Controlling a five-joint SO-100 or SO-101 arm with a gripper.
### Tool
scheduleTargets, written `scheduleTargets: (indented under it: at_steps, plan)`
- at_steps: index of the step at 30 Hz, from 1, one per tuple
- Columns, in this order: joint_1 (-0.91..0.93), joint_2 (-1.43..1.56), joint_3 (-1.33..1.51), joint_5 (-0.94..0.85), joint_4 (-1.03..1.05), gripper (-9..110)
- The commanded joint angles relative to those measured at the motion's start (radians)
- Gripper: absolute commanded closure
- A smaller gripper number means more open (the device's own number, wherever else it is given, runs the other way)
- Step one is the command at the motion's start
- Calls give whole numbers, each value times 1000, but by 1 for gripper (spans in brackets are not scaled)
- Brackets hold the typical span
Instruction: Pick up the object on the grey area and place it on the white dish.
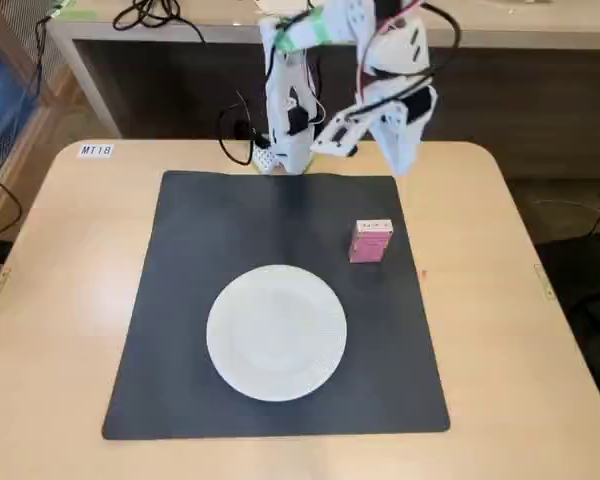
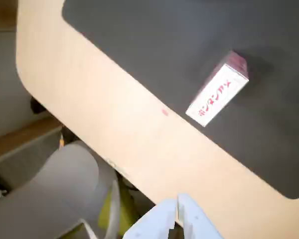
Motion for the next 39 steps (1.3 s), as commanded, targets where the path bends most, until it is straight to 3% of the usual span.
scheduleTargets:
  at_steps: [1,9,10,12,14,22,39]
  plan:
    - [-2,-6,-48,155,5,102]
    - [11,0,51,491,8,102]
    - [12,0,67,508,8,99]
    - [12,9,121,554,9,84]
    - [17,15,155,566,9,80]
    - [37,11,233,434,11,68]
    - [81,-206,207,310,8,62]
